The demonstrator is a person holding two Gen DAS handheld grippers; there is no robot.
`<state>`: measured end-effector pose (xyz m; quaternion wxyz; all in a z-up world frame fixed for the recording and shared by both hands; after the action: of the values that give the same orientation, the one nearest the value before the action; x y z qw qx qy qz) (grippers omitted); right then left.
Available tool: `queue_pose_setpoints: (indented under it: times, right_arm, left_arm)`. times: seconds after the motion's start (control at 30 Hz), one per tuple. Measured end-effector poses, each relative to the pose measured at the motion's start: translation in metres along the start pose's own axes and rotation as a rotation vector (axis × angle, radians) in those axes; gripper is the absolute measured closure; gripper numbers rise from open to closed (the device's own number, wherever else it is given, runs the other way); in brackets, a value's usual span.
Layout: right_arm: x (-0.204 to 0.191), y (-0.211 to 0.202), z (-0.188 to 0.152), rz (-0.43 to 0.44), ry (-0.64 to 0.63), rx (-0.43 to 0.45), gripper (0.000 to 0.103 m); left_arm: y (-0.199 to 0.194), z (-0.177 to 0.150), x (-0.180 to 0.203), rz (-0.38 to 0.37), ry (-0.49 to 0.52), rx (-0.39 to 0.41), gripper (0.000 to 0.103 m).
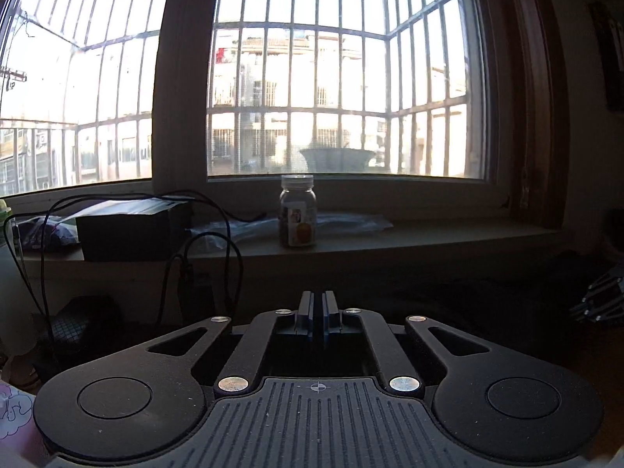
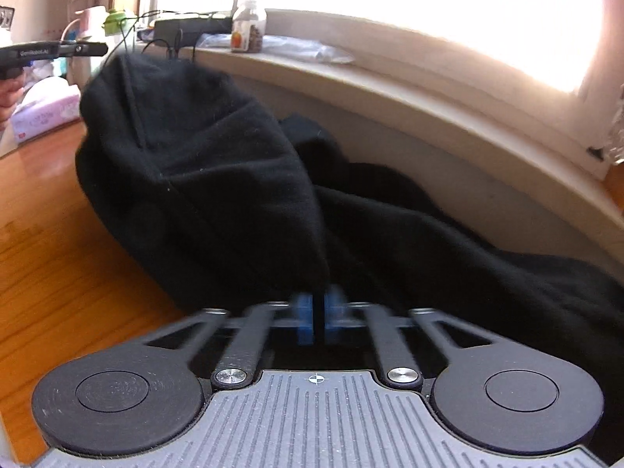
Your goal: Fold clothes
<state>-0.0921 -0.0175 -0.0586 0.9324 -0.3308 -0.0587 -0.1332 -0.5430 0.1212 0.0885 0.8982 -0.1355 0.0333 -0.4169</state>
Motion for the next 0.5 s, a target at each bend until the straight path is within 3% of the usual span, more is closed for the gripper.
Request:
queue_pose_setpoints:
  times: [0.1,0.17,0.23,0.33,0.5]
  right_arm:
    - [0.012,-0.026,0.005,0.021,0.014,0.027,0.098]
    - [0.016,-0.040,0.007,0.027,0.012,0.039,0.098]
    - [0.015,-0.047,0.007,0.018,-0.009,0.042,0.098]
    - [0.011,-0.046,0.010,0.021,-0.010,0.048,0.098]
    - [0.011,-0.043,0.002,-0.001,-0.008,0.051,0.098]
  left_arm:
    - [-0.007,0.002,0.001,-0.021,-0.005,-0.007,0.098]
    - [-0.008,0.003,0.006,-0.040,-0.003,-0.015,0.088]
    - [-0.007,0.002,0.014,-0.068,0.007,-0.029,0.064]
    - [0.007,-0.006,0.043,-0.134,0.077,-0.079,0.044]
    - [0.042,-0.039,0.098,-0.224,0.211,-0.197,0.039]
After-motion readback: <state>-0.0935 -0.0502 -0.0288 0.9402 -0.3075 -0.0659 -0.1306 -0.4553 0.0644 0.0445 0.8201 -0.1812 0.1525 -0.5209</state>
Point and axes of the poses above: each gripper's, at about its wrist camera, not at the fingertips, and y roughly the way its jaws point, x to its right, z to its top, the point moved 6 cm from there along y, roughly the way its jaws point, and after that the axes turned 7 degrees about -z, right-handed, at the moved point
